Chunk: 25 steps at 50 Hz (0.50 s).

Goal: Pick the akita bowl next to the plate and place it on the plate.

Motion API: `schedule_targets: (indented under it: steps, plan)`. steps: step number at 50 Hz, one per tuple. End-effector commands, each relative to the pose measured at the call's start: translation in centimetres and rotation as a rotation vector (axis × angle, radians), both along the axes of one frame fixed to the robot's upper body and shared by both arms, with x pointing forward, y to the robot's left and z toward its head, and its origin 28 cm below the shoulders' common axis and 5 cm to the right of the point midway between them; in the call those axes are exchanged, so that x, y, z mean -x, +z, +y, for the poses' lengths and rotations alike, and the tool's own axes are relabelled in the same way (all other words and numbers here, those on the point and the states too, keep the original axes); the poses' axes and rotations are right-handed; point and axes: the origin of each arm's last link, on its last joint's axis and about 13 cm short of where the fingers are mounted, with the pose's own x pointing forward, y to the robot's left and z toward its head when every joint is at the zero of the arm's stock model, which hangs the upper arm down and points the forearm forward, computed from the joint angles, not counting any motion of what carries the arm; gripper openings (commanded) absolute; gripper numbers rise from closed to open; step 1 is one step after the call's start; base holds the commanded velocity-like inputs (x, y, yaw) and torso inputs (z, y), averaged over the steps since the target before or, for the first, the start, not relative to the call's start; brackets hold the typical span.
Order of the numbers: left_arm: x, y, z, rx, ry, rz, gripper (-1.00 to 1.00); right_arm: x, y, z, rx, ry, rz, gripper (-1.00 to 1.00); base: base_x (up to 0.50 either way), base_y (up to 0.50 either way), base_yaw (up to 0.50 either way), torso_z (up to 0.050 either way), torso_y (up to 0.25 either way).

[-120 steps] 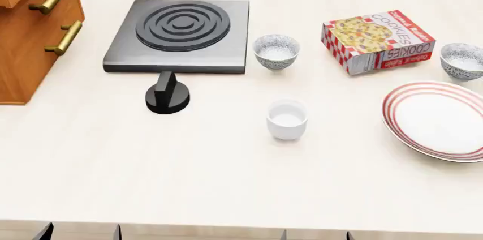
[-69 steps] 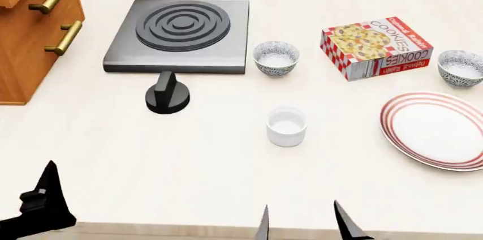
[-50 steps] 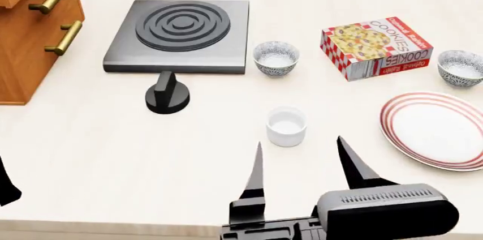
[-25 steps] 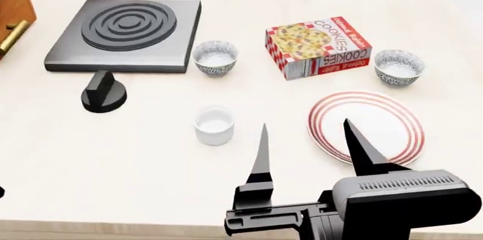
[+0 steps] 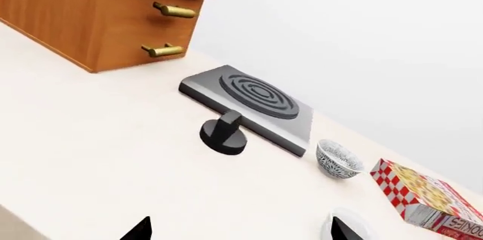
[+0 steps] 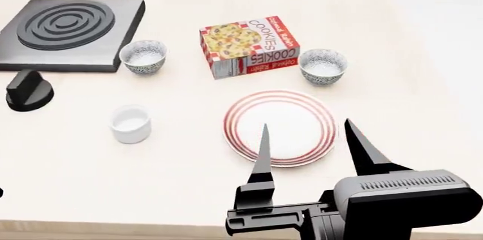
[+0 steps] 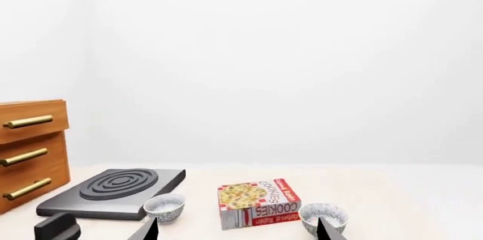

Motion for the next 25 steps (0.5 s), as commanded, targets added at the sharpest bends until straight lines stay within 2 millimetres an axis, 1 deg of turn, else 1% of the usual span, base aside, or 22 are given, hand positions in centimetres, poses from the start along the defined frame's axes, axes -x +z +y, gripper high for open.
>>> schedule_targets:
  steps: [1,17,19,23,25]
  plan:
    - [0.01,-0.02,0.01,0.001,0.001,0.001,1.00,0.01,-0.02,-0.04,-0.001,0.001,0.000,1.00,0.00,-0.48,0.00,0.000,0.000]
    - [0.04,0.06,-0.03,0.002,0.000,0.002,1.00,-0.02,-0.07,-0.03,0.001,0.005,0.000,1.00,0.00,-0.48,0.00,0.000,0.000]
    - [0.04,0.05,-0.02,0.001,0.000,0.002,1.00,-0.01,-0.01,-0.04,-0.002,-0.014,-0.030,1.00,0.00,-0.47,0.00,0.000,0.000]
    - [0.04,0.05,-0.02,0.002,0.000,0.001,1.00,-0.08,-0.04,-0.04,0.017,-0.029,-0.008,1.00,0.00,0.00,0.00,0.000,0.000]
    - [0.00,-0.01,-0.03,0.000,-0.001,0.002,1.00,-0.09,-0.17,0.05,0.027,0.008,0.004,1.00,0.00,0.00,0.00,0.000,0.000]
